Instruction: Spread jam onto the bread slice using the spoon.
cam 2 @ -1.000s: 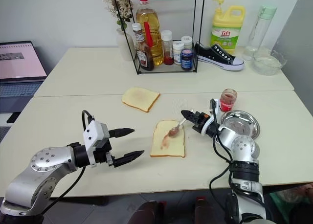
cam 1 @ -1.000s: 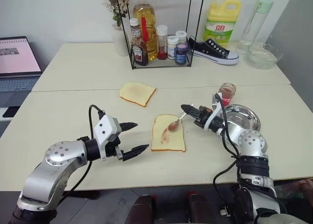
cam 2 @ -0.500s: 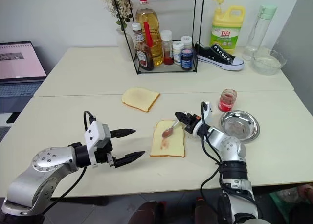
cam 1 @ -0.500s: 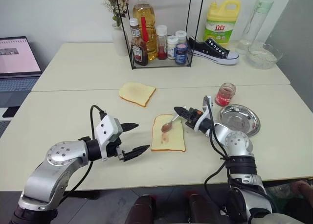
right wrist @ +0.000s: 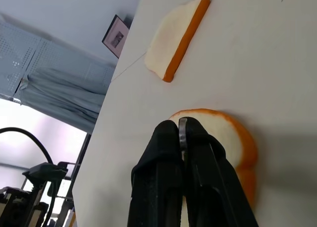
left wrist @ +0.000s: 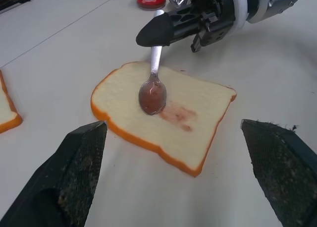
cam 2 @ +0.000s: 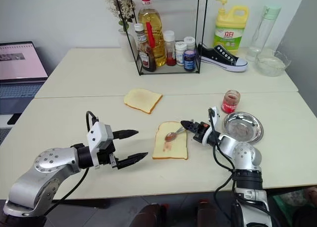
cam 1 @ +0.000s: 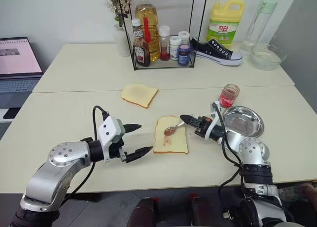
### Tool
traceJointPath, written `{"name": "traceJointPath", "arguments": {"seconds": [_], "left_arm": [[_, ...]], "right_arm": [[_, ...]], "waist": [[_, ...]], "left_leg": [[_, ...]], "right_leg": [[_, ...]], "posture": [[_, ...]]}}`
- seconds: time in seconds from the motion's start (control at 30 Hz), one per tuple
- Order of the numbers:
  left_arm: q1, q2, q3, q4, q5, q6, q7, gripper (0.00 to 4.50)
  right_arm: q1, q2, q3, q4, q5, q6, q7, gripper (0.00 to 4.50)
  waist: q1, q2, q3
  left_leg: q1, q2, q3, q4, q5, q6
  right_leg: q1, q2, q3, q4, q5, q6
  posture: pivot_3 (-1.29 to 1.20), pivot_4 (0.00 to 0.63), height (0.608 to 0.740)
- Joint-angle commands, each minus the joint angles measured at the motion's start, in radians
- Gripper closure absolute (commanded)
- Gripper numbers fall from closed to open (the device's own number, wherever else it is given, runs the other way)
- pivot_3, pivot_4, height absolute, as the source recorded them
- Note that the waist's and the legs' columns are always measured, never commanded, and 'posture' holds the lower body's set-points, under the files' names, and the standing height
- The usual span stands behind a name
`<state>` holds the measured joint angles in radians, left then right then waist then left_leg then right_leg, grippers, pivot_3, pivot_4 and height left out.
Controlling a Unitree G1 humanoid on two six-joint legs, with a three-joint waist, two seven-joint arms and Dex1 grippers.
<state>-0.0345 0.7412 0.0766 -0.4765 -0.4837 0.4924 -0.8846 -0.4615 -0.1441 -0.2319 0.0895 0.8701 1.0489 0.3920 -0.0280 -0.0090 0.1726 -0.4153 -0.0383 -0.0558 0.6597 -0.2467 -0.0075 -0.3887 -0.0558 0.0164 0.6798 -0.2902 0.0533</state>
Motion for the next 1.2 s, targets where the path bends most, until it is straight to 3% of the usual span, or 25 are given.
{"name": "traceJointPath", "arguments": {"seconds": [0.03,0.43,0.73,0.93,1.2], "left_arm": [[-0.016,-0.003,0.001,-0.007,0.001,-0.022,-0.002,0.00],[-0.013,-0.010,-0.003,-0.006,0.004,-0.026,0.003,0.00],[-0.030,-0.013,-0.001,0.004,0.007,-0.021,0.002,0.00],[-0.189,0.011,0.020,0.080,-0.032,0.029,-0.029,0.00],[-0.451,-0.024,-0.108,0.101,-0.054,0.076,-0.108,0.00]], "right_arm": [[0.013,-0.026,-0.012,-0.041,0.021,0.035,0.001,4.48],[0.016,-0.086,-0.043,-0.102,0.130,0.172,0.015,4.48],[-0.038,-0.060,-0.100,-0.100,0.156,0.145,-0.030,4.48],[-0.113,-0.062,-0.182,-0.159,0.248,0.156,-0.124,4.48],[-0.054,-0.176,-0.328,-0.324,0.454,0.167,-0.336,4.48]], "waist": [[0.000,0.000,0.000],[0.000,0.000,0.000],[0.000,0.000,0.000],[0.001,0.000,0.000],[0.005,-0.001,0.001]], "left_leg": [[0.000,0.000,0.000,0.000,0.000,0.000],[0.000,0.000,0.000,0.000,0.000,0.000],[0.000,0.000,0.000,0.000,0.000,0.000],[-0.001,0.000,0.000,0.000,0.000,0.000],[-0.002,-0.001,0.000,0.001,0.000,0.000]], "right_leg": [[0.000,0.000,0.000,0.000,0.000,0.000],[0.000,0.000,0.000,0.000,0.000,0.000],[0.000,0.000,0.000,0.000,0.000,0.000],[0.000,0.000,-0.001,0.000,0.000,0.000],[0.000,0.000,-0.001,0.000,0.000,0.000]], "posture": [[0.00,0.150,0.740],[0.00,0.150,0.740],[0.00,0.150,0.740],[0.00,0.150,0.740],[0.00,0.150,0.740]]}}
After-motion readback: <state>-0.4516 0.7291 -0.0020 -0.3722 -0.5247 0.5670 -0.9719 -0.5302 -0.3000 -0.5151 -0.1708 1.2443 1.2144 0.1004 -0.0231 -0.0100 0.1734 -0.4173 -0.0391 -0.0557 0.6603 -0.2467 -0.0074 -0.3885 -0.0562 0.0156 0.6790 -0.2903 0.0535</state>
